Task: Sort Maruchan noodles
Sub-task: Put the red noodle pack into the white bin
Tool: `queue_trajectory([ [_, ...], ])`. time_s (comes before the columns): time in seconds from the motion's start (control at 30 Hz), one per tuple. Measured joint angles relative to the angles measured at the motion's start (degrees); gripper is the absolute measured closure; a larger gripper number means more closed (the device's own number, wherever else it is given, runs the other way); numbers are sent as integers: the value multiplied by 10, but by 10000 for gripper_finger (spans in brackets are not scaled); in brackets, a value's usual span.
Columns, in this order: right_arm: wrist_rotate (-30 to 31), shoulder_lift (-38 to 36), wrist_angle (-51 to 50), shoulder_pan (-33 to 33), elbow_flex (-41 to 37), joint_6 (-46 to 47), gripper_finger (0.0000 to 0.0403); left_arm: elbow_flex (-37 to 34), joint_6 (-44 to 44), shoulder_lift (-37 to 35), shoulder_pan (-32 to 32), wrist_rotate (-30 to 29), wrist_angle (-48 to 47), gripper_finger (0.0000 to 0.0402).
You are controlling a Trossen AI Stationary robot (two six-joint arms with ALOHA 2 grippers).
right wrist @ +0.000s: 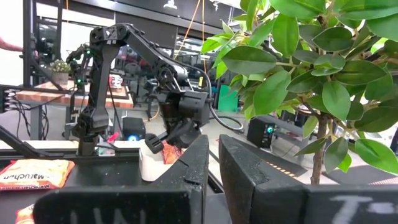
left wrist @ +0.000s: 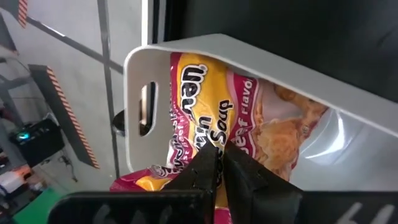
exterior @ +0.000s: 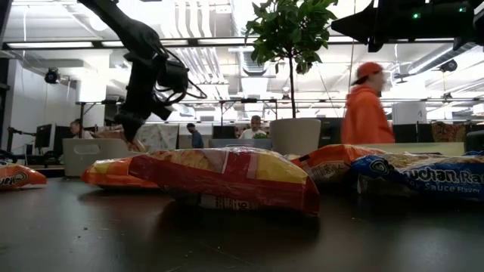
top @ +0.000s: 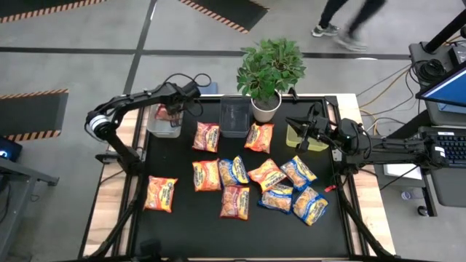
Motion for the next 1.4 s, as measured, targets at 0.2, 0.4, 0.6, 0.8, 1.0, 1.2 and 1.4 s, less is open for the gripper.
queue_trajectory([
  [0.2, 0, 0, 0, 0, 0, -3, 374, 3, -61, 0, 0, 23, 13, 402],
  [0.4, 0, 0, 1, 0, 0, -4, 374, 10, -152, 0, 0, 49, 15, 402],
  [0.6, 0, 0, 1, 0, 0, -8, 374, 10, -178, 0, 0, 55, 17, 401],
  [0.8, 0, 0, 1, 0, 0, -9, 374, 10, -172, 0, 0, 55, 32, 390],
  [1.0, 0, 0, 1, 0, 0, -10, 374, 10, -166, 0, 0, 20, 32, 331],
  [1.2, 0, 0, 1, 0, 0, -15, 374, 10, -179, -7, -4, 10, 25, 279],
  [1.4, 0, 0, 1, 0, 0, -14, 374, 0, -156, -31, -22, 167, 37, 285],
])
